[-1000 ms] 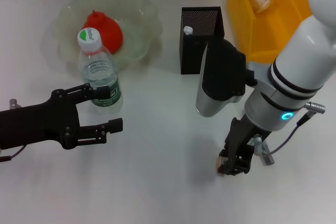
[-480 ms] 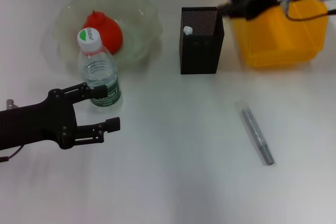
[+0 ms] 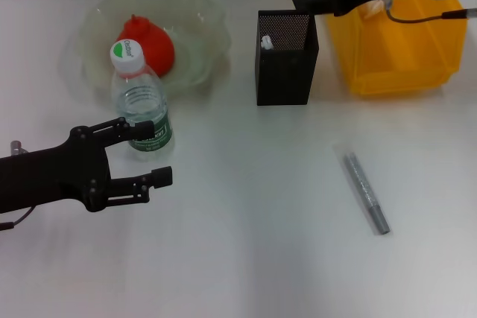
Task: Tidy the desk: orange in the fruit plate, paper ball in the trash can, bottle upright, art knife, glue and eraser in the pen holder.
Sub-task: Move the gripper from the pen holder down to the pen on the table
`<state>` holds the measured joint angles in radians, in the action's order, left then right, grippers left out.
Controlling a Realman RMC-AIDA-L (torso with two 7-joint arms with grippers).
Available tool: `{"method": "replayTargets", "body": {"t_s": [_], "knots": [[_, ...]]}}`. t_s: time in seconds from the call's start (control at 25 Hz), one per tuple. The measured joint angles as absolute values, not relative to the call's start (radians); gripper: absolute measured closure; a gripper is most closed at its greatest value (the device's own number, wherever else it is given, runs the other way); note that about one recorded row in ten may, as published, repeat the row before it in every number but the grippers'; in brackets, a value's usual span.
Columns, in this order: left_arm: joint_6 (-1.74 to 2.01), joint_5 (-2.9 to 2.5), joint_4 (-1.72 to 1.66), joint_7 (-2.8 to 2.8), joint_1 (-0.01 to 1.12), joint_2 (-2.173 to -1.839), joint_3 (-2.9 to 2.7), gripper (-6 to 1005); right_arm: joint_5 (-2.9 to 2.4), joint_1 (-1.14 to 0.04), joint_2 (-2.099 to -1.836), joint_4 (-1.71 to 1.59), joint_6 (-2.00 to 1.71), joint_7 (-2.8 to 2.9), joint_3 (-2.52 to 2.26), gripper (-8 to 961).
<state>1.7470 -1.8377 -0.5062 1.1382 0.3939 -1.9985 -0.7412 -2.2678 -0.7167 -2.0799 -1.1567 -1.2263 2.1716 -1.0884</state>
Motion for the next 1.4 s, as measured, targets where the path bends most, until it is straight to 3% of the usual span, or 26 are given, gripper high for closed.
{"method": "replayTargets", "body": {"t_s": [0.28,0.6,0.8,1.04,1.4], "knots": [[1.747,-1.838,-0.506,1.138,0.393,-1.997,-0.735,150,-2.392,-0.676,-2.069,-1.323,-1.538,2.252,-1.085,388],[1.743,-1.838,-0.506,1.138,0.399,-1.999,-0.735,150,-2.645,-0.674,-2.087,-1.337,-1.689,2.438,-1.320,234],[1.741,-1.839,-0.506,1.138,0.408,-2.004,-0.735,150,-2.648,-0.671,-2.088,-1.252,-1.596,2.504,-1.453,237],[1.740,-1.839,-0.506,1.135,0.408,-2.006,-0.735,150,-2.649,-0.673,-2.088,-1.181,-1.503,2.524,-1.523,300],[1.742,-1.839,-0.506,1.129,0.406,-2.013,-0.735,150,-2.642,-0.671,-2.088,-1.144,-1.452,2.521,-1.543,669]]}}
